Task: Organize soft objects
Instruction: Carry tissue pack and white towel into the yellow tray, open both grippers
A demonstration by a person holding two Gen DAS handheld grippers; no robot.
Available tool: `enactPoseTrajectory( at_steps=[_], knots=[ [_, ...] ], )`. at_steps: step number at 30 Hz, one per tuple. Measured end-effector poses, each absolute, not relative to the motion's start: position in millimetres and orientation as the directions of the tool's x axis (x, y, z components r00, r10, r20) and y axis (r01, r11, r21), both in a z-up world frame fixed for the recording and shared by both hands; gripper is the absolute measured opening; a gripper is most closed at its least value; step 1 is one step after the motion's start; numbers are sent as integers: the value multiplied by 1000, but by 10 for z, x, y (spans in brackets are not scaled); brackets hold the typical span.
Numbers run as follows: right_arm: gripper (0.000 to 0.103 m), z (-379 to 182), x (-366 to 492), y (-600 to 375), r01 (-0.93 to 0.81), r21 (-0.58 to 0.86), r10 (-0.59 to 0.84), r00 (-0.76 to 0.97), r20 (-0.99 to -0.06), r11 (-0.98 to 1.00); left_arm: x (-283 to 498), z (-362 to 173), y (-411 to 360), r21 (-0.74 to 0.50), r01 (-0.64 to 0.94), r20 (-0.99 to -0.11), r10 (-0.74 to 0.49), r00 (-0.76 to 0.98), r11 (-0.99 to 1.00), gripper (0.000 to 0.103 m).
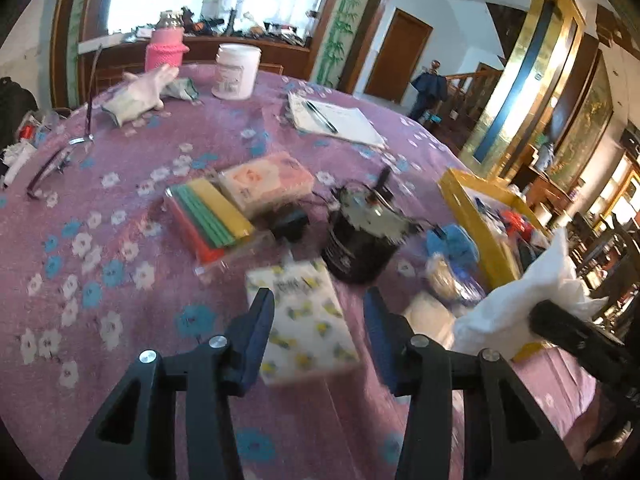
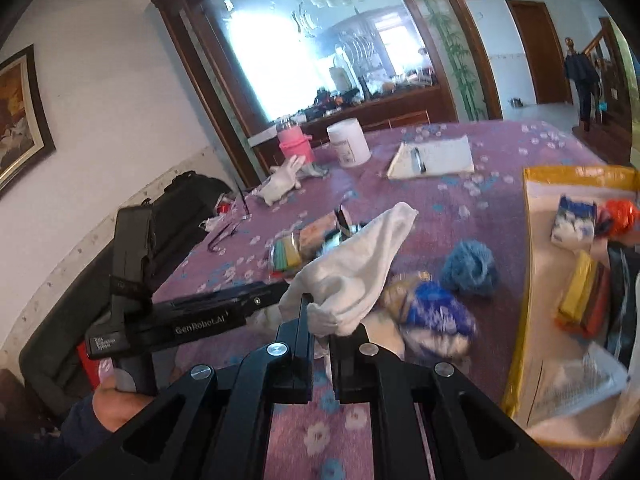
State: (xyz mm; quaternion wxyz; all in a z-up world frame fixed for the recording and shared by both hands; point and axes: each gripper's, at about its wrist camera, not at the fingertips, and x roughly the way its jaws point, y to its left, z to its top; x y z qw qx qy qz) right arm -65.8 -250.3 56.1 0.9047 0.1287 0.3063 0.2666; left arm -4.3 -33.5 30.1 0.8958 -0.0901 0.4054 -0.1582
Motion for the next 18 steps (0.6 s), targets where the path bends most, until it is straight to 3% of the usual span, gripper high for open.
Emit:
enactPoseTrajectory(
  at_steps=[2, 4, 6, 12, 15, 18],
  knots=[
    [7, 541, -718, -2527, -406, 406, 569, 665, -483, 819, -59, 270, -338, -282, 202, -729, -346, 591, 938, 49],
    [7, 536, -761, -2542, -412, 418, 580, 665, -470, 810, -67, 262, -303, -286, 157, -733, -322, 599, 945, 79],
    [7, 535, -773, -2545, -413, 422, 584, 666, -465, 807, -39, 263, -295, -272, 133, -733, -295, 612, 953, 89],
    [7, 544, -821, -2591, -420, 433, 595, 668, -447, 798, 200, 86, -448, -223, 127, -794, -255, 551, 967, 86],
    [7, 545, -850, -2631, -418, 436, 595, 671, -444, 797, 195, 36, -501, -152, 125, -796, -197, 573, 980, 52],
    [7, 560, -865, -2671, -415, 440, 593, 677, -436, 797, 146, 86, -468, -163, 123, -781, -204, 590, 979, 51]
  ],
)
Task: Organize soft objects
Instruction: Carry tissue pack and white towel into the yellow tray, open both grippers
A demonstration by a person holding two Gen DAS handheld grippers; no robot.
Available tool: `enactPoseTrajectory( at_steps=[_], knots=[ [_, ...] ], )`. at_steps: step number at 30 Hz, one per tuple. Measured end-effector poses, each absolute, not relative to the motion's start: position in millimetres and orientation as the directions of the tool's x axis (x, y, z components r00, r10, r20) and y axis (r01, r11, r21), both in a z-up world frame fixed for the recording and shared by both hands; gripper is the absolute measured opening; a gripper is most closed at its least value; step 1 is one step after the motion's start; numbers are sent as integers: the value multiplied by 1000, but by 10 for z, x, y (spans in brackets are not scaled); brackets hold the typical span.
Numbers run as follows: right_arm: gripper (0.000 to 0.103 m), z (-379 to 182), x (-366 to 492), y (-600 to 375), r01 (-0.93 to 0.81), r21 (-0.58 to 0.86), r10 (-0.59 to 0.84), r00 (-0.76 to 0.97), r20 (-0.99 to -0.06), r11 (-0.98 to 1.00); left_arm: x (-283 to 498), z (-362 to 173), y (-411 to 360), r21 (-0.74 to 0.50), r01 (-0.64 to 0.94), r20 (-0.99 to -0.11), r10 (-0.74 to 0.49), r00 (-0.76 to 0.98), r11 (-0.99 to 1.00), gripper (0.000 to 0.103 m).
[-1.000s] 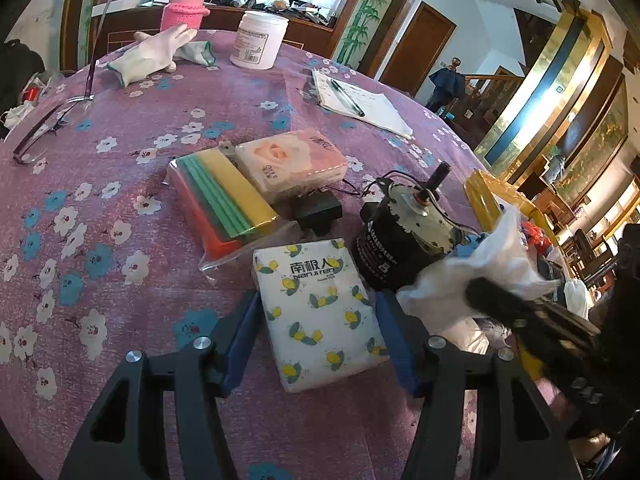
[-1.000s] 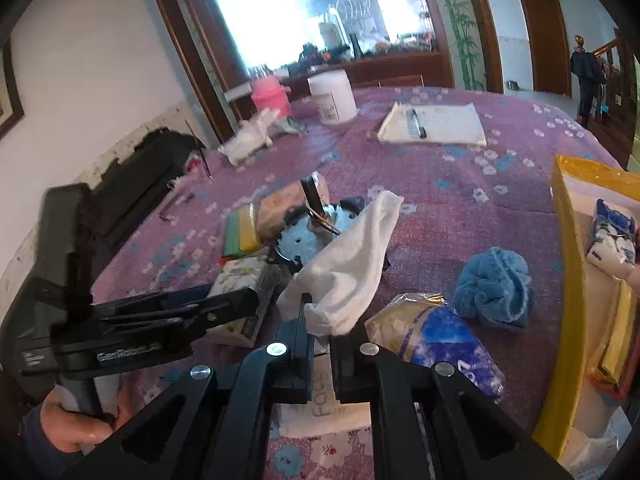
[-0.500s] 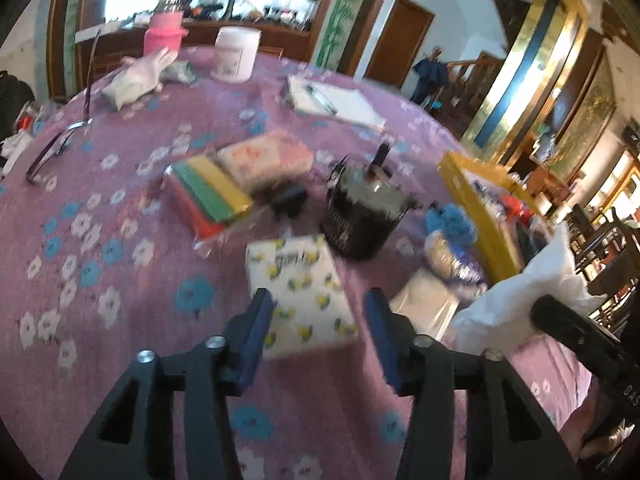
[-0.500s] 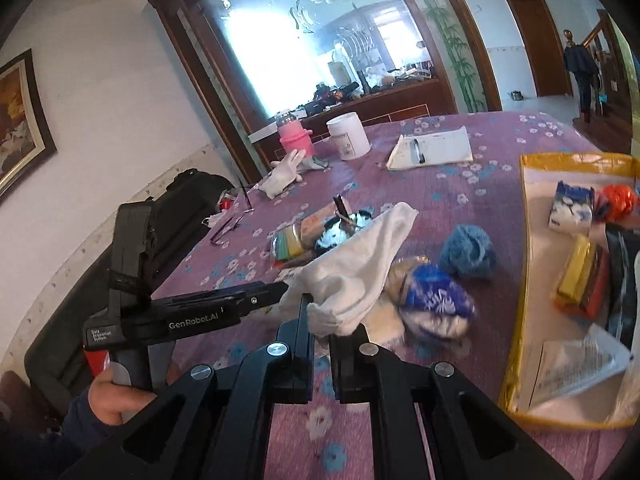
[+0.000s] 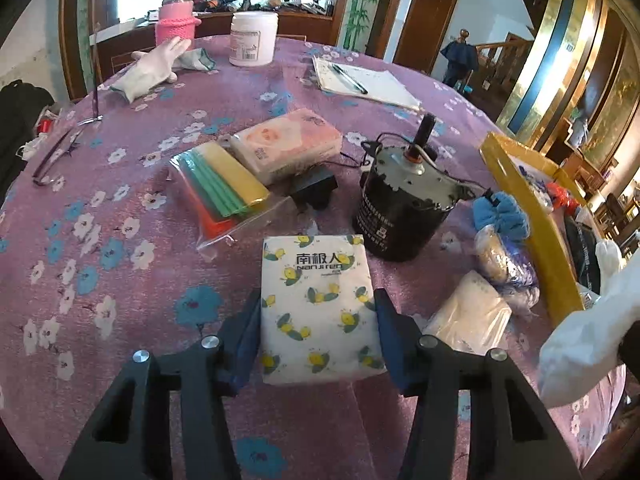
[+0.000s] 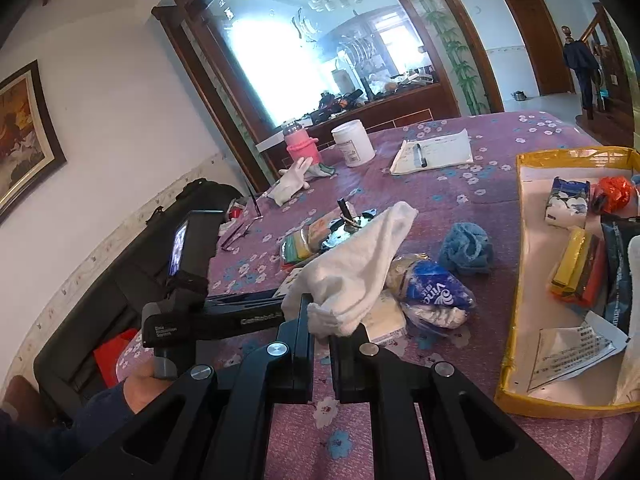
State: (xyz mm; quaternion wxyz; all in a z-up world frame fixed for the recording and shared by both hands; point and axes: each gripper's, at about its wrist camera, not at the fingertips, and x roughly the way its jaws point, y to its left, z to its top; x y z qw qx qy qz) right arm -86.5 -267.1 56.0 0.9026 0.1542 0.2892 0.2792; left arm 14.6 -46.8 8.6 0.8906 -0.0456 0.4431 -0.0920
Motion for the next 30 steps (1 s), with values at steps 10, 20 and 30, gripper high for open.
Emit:
enactPoseTrajectory(
  at_steps=[10, 20, 30],
  knots=[
    [7, 650, -897, -2825, -390, 446, 571, 712, -409, 806, -295, 646, -574, -34, 116, -625, -112, 772, 993, 52],
    [7, 764, -979, -3030, -365, 449, 544, 748, -379, 816, -469, 837, -906, 50, 170, -567, -112, 816, 984, 52],
    [7, 796, -1041, -3271, -342, 474, 529, 775, -347, 811, -573, 951, -1260, 113, 225, -543, -130, 830, 968, 52]
  ],
)
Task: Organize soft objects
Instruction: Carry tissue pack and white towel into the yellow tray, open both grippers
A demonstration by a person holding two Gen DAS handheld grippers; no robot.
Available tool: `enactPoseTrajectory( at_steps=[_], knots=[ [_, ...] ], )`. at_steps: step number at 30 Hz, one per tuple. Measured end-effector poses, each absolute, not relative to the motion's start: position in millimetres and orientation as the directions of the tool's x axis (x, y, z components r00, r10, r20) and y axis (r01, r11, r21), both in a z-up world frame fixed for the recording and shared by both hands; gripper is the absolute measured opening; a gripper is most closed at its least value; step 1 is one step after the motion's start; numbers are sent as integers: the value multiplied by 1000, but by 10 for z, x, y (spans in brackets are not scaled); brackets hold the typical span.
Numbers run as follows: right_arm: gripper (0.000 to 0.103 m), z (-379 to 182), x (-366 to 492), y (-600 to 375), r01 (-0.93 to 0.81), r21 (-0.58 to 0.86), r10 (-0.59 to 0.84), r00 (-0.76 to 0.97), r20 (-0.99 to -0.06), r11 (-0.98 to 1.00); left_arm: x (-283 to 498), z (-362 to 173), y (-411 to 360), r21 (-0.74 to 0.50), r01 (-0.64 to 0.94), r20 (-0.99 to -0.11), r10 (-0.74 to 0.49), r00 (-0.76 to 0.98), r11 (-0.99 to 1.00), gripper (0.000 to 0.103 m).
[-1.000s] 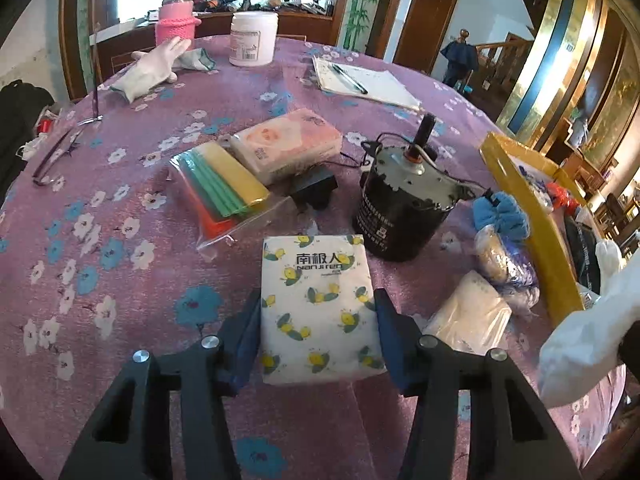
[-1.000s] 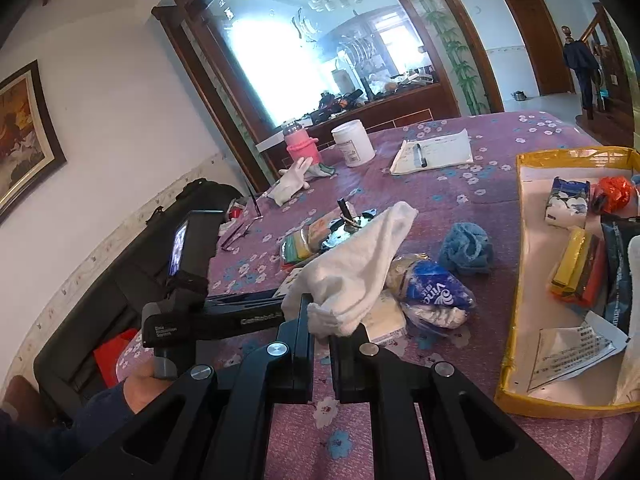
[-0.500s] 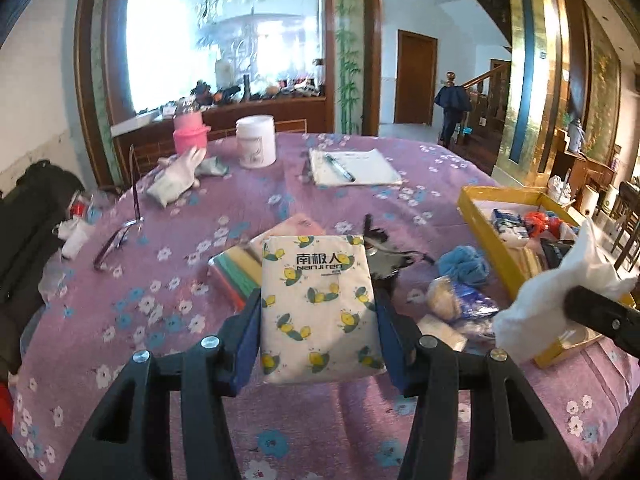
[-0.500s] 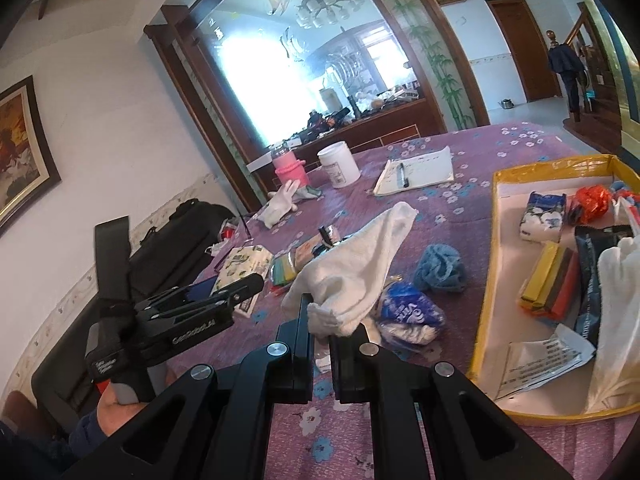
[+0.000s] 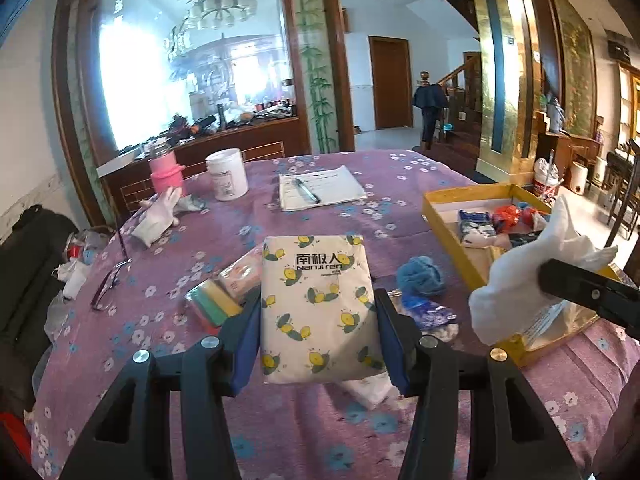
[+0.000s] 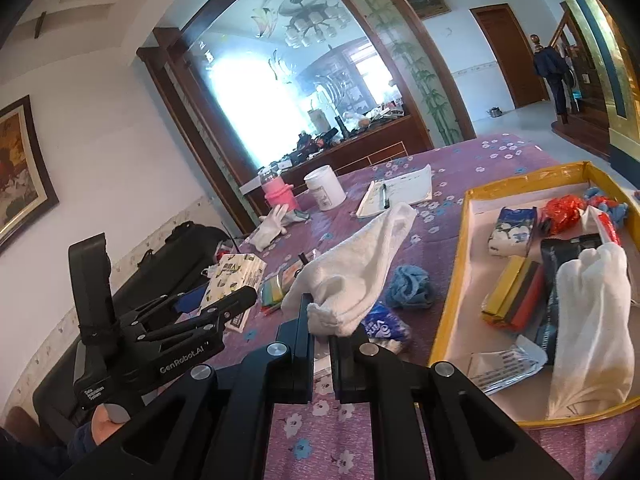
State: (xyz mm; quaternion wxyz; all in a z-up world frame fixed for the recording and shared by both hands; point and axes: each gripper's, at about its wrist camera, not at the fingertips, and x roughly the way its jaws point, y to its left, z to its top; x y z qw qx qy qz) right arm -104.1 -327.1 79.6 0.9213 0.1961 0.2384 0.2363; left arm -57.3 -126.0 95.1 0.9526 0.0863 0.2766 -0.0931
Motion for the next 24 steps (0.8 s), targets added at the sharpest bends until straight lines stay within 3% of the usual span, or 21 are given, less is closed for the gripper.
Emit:
enactPoseTrajectory(
  at_steps=[16, 24],
  knots=[
    [7, 788, -1115, -3834, -274, 526, 475, 829, -296, 805, -591, 988, -1893, 183, 319, -547, -173, 819, 930, 52],
    [7, 865, -986, -4246, -177, 541, 388, 870, -305, 822, -432, 1054, -2343, 149, 416, -570, -266, 777, 897, 52]
  ],
)
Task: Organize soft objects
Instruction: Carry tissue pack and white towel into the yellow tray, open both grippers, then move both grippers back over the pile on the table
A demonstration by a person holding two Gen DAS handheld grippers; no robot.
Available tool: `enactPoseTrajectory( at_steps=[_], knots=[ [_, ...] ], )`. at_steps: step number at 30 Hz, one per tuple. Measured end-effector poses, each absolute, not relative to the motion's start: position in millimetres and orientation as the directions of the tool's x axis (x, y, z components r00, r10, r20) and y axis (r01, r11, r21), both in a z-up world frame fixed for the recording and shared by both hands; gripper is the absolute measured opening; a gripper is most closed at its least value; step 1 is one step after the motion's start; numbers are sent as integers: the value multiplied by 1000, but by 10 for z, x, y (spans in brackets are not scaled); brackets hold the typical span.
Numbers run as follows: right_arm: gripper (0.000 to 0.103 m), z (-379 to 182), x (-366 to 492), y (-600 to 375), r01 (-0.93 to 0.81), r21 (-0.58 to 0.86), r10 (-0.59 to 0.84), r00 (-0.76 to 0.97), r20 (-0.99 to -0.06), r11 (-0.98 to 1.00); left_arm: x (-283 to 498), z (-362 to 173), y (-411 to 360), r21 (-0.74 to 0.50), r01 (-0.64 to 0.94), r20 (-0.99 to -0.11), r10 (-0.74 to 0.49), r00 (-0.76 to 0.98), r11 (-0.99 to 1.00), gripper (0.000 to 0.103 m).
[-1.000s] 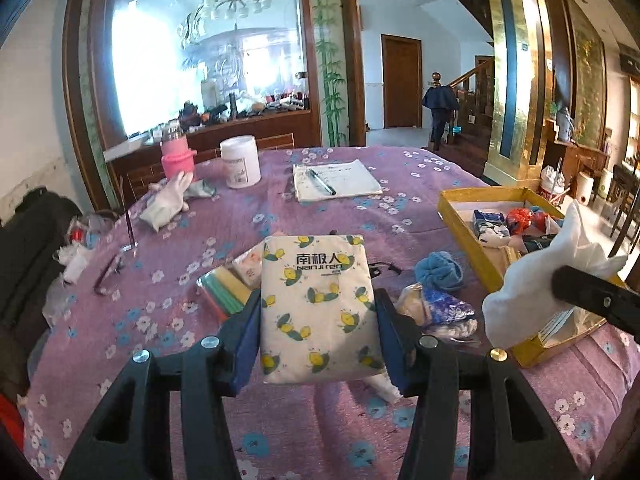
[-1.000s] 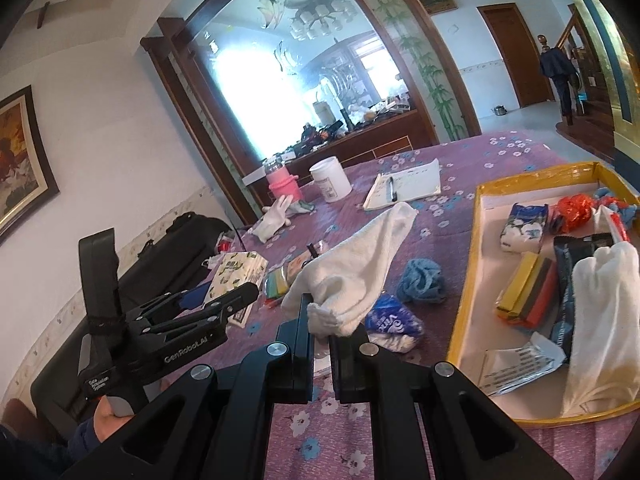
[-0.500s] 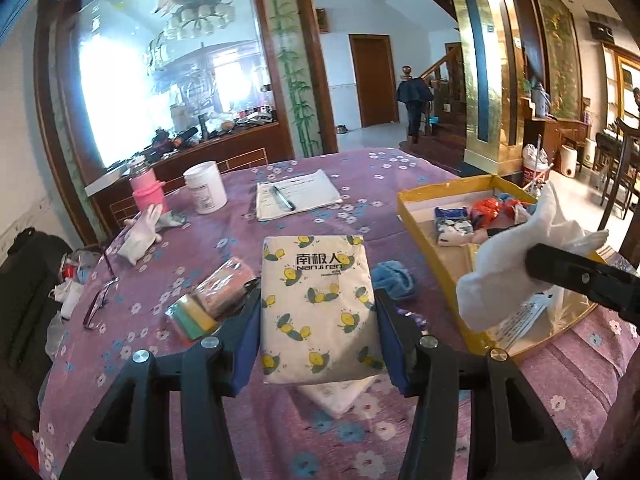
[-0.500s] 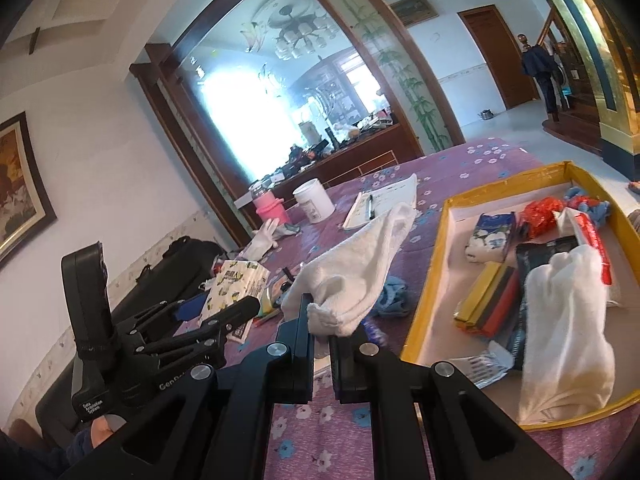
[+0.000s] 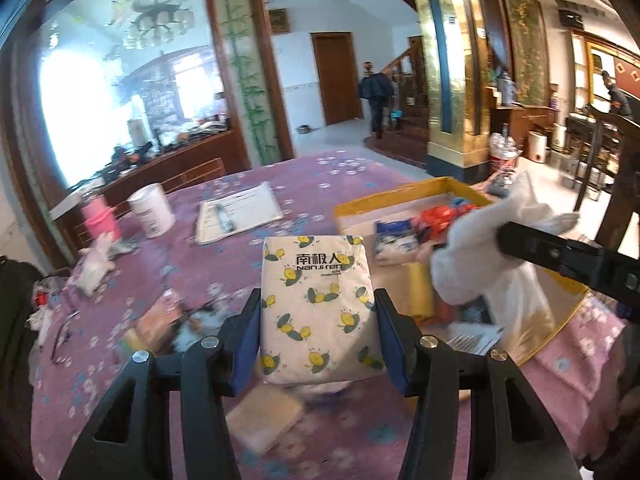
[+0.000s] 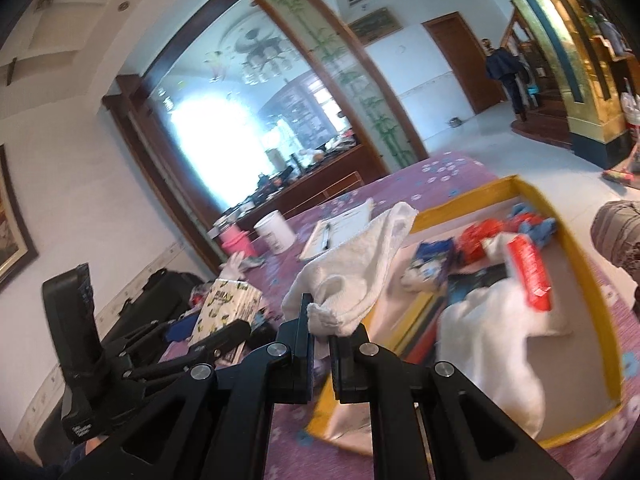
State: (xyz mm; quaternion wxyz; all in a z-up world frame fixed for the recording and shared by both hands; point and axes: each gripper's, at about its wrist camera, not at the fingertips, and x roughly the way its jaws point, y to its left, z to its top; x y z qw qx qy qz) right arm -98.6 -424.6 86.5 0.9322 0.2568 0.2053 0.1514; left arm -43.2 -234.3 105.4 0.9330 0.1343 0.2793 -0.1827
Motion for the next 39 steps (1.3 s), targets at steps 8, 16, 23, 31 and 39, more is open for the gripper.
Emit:
enactPoseTrajectory(
  at_steps=[8, 16, 23, 31, 39],
  knots=[
    [7, 807, -610, -4690, -18, 551, 274, 881, -386, 834, -118, 829, -2983, 26, 544, -659, -395, 640, 839, 52],
    [8, 540, -436, -4945, 77, 581, 232, 868, -438, 810, 13, 494, -3244, -38, 571, -715, -422, 558, 820, 52],
    [9, 435, -364, -5018, 90, 591, 230, 866, -445, 802, 150, 352, -3224, -81, 559, -732, -430, 529, 825, 58],
    [53, 528, -549, -5094, 125, 590, 149, 907, -394, 798, 88, 478, -3137, -96, 550, -709, -445, 547, 830, 77],
    [53, 764, -720, -4866, 21, 504, 146, 946, -289, 864, -270, 744, -2775, -90, 554, -670, -461, 581, 828, 81]
  ],
)
